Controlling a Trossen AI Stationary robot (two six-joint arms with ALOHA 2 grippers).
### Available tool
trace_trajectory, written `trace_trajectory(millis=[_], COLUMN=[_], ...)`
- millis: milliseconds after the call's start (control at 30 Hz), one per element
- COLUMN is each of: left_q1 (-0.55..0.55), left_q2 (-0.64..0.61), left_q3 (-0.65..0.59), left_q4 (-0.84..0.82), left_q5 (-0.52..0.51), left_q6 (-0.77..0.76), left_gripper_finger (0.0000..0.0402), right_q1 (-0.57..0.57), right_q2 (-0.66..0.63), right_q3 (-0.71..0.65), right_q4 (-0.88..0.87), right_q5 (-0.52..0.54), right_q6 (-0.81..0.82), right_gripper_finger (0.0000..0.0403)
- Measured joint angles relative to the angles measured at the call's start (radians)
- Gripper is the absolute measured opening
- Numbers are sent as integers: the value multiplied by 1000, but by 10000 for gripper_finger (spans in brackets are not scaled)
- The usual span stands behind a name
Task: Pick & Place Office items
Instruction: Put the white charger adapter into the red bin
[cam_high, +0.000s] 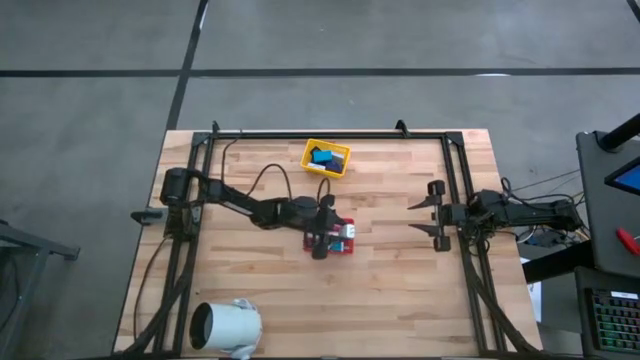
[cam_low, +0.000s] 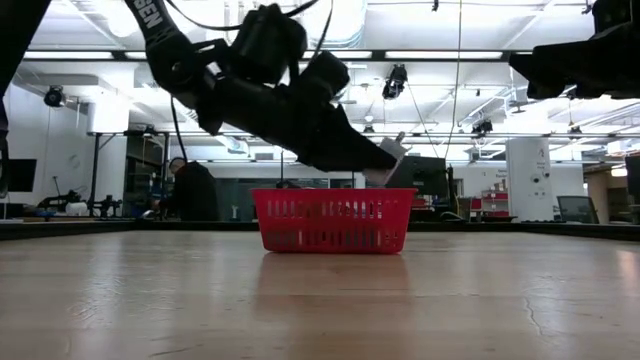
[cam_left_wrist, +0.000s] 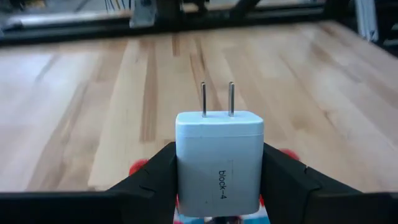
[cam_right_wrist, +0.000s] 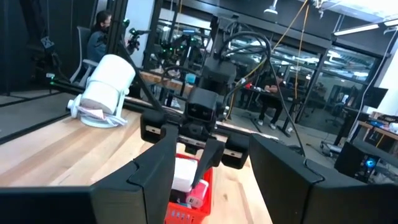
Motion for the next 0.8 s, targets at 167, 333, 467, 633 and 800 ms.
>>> trace_trajectory(millis=[167,333,467,633,800], left_q1=[0,0,-3,-8,-12], left_q2=[0,-1,-29,-74,-112], left_q3=[39,81,93,98,98], left_q4=[-112,-220,-299,-378,-457], left_q5=[-29,-31,-75,-103,-124], left_q6=[-11,-6,4,12,16], left_gripper_finger=[175,175,175,175,175], right_q1=[0,0,0,-1,-2], right_q2=[1,1,1,2,1], right_q3=[0,0,0,0,0], right_q4=[0,-1,-7,-12,-20], right_q5=[0,0,2,4,10], right_q6=[6,7,7,9,14], right_gripper_finger=[201,201,201,201,201])
